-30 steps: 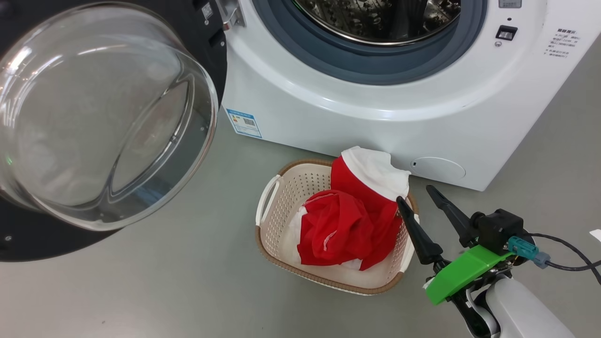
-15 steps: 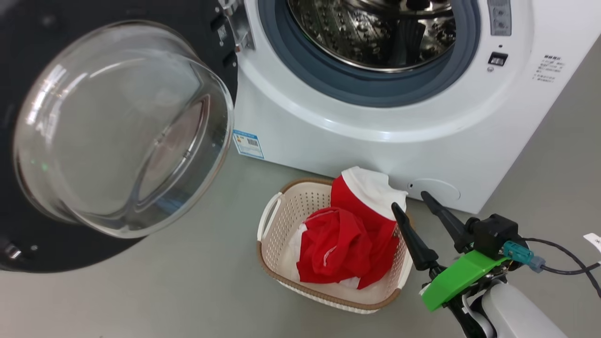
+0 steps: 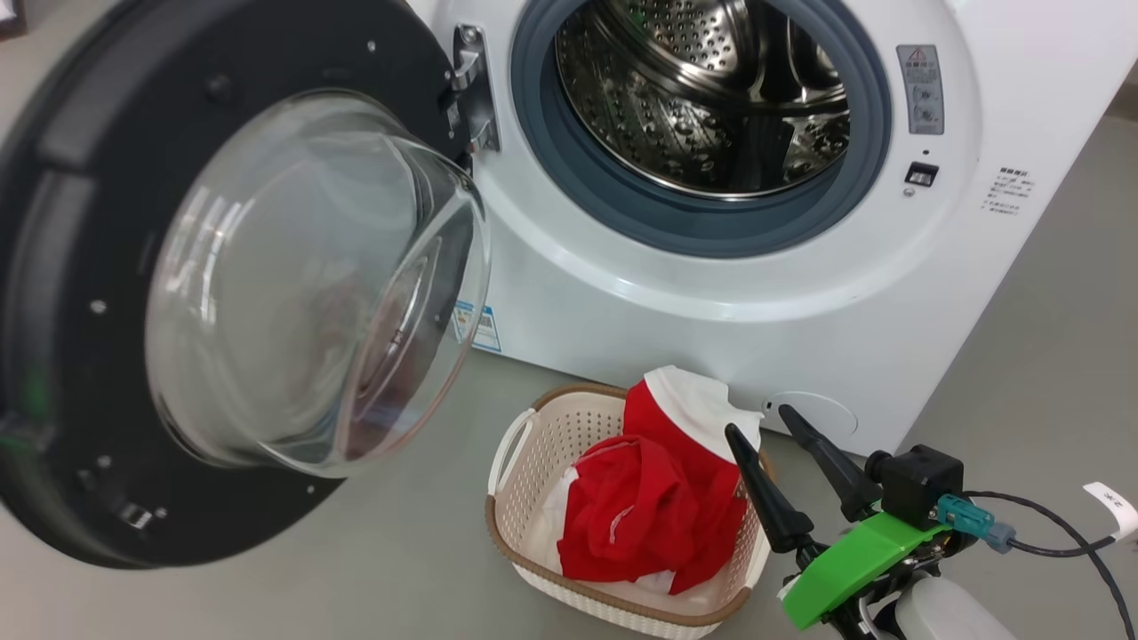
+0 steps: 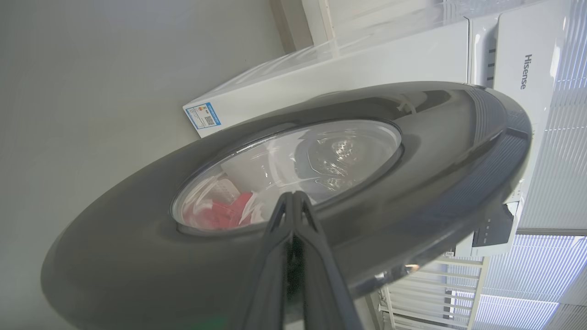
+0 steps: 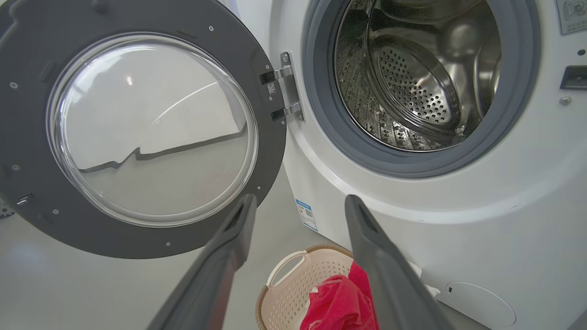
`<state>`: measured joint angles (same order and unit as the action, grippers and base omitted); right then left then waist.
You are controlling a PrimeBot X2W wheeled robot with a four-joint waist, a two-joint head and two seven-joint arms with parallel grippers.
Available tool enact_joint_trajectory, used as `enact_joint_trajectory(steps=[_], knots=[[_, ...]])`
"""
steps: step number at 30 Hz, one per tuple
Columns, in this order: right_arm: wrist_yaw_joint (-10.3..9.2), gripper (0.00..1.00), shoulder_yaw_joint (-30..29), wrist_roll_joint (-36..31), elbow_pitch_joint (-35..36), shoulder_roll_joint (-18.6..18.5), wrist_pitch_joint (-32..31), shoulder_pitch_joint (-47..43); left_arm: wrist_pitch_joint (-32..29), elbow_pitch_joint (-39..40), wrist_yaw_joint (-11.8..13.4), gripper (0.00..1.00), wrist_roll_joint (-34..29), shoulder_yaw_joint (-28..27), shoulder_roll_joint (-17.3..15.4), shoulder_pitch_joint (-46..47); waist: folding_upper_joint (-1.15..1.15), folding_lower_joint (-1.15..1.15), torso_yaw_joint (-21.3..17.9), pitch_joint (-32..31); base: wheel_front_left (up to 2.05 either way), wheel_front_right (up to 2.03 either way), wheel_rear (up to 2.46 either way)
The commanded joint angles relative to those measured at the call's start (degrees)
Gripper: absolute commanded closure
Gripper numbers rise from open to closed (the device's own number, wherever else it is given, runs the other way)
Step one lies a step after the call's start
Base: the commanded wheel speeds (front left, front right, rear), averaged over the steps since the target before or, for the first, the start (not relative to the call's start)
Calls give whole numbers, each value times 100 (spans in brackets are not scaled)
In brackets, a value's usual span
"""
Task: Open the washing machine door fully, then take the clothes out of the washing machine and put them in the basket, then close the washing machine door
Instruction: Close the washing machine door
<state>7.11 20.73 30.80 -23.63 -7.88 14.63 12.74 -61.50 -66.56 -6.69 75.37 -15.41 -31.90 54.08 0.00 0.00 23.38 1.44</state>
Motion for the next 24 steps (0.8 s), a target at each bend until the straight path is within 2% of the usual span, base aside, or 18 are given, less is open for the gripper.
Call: enact_joint_trajectory(steps=[1,6,9,16,24], knots=[[37,0,69,50,168,34,37,5,-245,237,-67,100,70,-43,-207,-112,0,0,-24,-86,0,0,0],[37,0,25,78,198,36,37,-102,-775,861,-61,100,246,-16,79,-349,0,0,-34,-195,0,0,0],[37,0,17,85,193,45,37,-140,-1024,1332,63,100,364,-15,280,-492,0,0,-46,-246,0,0,0],[37,0,29,81,204,84,37,-138,-1317,2769,617,100,613,-42,813,-968,0,0,-183,-289,0,0,0],[37,0,18,67,200,90,37,-127,-1366,4655,1381,100,715,7,1409,-1720,0,0,-554,-284,0,0,0]])
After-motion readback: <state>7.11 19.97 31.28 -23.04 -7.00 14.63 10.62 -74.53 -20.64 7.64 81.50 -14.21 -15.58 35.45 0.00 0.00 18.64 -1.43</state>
